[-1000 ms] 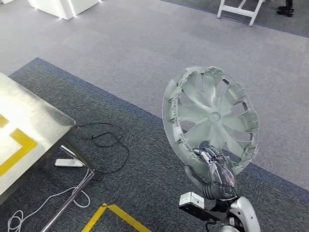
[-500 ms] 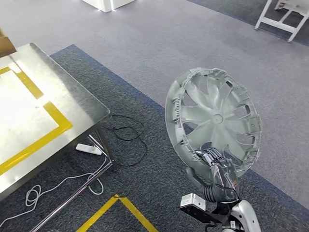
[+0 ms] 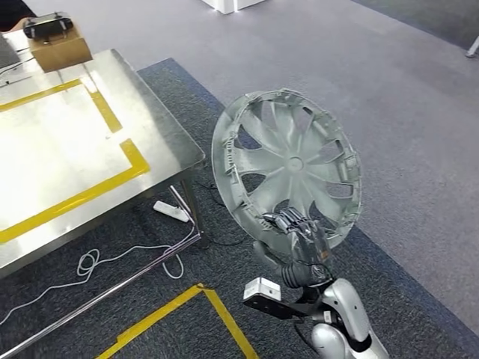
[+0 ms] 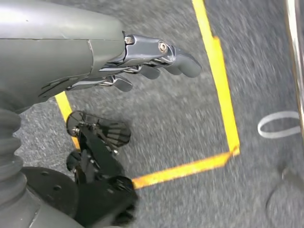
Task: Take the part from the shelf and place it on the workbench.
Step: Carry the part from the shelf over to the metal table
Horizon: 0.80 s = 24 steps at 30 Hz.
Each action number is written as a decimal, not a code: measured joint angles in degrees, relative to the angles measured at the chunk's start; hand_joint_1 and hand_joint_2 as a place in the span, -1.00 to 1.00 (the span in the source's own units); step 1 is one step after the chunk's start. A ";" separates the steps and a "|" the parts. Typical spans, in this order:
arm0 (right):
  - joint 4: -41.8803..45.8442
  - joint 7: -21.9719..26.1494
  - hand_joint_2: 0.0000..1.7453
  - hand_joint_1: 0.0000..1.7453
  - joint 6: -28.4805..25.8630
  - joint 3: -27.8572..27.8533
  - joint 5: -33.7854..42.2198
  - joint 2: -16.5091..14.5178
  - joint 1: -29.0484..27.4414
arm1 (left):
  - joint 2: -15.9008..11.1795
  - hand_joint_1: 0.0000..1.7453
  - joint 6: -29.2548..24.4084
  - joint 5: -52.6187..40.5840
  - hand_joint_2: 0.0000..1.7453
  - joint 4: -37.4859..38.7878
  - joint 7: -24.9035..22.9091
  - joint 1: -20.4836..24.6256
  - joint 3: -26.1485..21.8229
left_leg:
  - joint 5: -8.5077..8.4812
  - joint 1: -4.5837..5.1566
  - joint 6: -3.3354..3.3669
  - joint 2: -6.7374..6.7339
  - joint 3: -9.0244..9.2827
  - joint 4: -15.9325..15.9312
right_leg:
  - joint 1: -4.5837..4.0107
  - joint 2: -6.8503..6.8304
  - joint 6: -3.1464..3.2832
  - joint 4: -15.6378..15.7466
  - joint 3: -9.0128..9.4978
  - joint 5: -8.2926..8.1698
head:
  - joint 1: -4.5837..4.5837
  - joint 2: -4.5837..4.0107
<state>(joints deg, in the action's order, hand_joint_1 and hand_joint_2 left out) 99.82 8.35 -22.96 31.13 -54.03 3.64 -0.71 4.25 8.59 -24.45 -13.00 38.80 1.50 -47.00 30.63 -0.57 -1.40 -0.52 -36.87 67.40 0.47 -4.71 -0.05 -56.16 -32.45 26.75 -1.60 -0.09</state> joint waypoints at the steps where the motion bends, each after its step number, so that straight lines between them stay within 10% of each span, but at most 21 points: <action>1: -0.56 -0.11 1.00 1.00 0.06 0.44 0.00 -0.41 0.67 | -0.18 -1.00 0.01 0.00 1.00 0.00 -0.02 0.01 -0.16 | -1.04 0.10 0.15 -1.38 2.50 -4.00 | -0.13 -0.90 -0.19 -0.36 -0.27 0.06 | 0.00 0.00; 3: -1.37 -0.28 1.00 1.00 0.08 1.10 -0.01 -0.89 1.94 | -0.41 -1.00 0.03 -0.01 1.00 -0.01 -0.02 0.03 -0.39 | -2.16 0.26 0.85 -3.19 5.24 -8.98 | -0.39 -2.46 -0.73 -0.98 -0.52 0.26 | -0.24 0.00; 6: -2.16 -0.37 1.00 1.00 0.08 1.85 -0.03 -1.31 3.23 | -0.54 -1.00 0.05 -0.05 1.00 -0.01 -0.03 -0.31 -0.73 | -2.54 0.25 2.04 -1.90 4.80 -9.42 | -0.36 -3.68 -1.64 -1.27 -0.52 0.47 | -0.45 0.00; 10: -3.04 -0.50 1.00 1.00 0.10 2.28 -0.01 -1.58 3.86 | -0.61 -1.00 -0.02 -0.17 1.00 -0.02 -0.02 -0.22 -0.88 | -3.37 -0.17 3.29 0.56 4.23 -9.51 | 0.12 3.32 -2.68 -10.19 -4.37 6.16 | -0.68 0.00; 13: -3.75 -0.61 1.00 1.00 0.15 2.47 -0.02 -1.58 3.92 | -0.71 -1.00 -0.24 -0.27 1.00 -0.02 -0.03 -0.10 -0.91 | -3.60 -0.11 3.48 2.99 3.91 -9.42 | 0.15 4.56 -2.61 -17.95 -7.72 8.64 | -0.73 0.00; 17: -4.35 -0.86 1.00 1.00 0.26 2.73 -0.04 -1.61 4.50 | -0.73 -1.00 -0.40 -0.73 1.00 -0.02 -0.19 -0.05 -0.96 | -3.71 -0.15 3.06 6.41 3.74 -9.18 | 0.48 7.82 -1.85 -5.27 -1.56 1.92 | -0.71 0.01; 19: -4.52 -0.87 1.00 1.00 0.38 2.90 -0.11 -1.68 5.02 | -0.75 -1.00 -0.41 -0.78 1.00 -0.02 -0.27 0.00 -1.04 | -4.03 -0.37 2.28 7.76 2.97 -9.09 | 0.59 9.57 -1.59 -1.89 0.09 1.49 | -0.76 0.01; 21: -4.62 -0.93 1.00 1.00 0.56 3.09 -0.15 -1.88 5.48 | -0.88 -1.00 -0.41 -0.78 1.00 -0.02 -0.39 -0.16 -1.20 | -4.37 -0.67 1.38 8.84 2.37 -9.27 | 0.58 8.55 -1.23 -1.24 0.34 1.51 | -0.84 0.01; 24: -4.79 -1.13 1.00 1.00 0.83 3.20 -0.08 -2.42 5.94 | -0.99 -1.00 -0.41 -0.82 1.00 -0.01 -0.51 -0.19 -1.34 | -2.01 -0.33 0.46 4.61 0.46 -5.63 | 0.69 5.98 -0.06 -0.24 0.89 1.16 | -0.40 0.02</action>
<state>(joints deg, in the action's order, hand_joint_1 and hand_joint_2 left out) 95.03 7.23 -22.13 34.33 -54.11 1.22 5.24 3.26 8.17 -25.27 -13.01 38.28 1.31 -48.34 28.62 -0.91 -0.94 4.09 -36.41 61.77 1.17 1.27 -0.12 -56.39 -31.55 27.91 -2.00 -0.07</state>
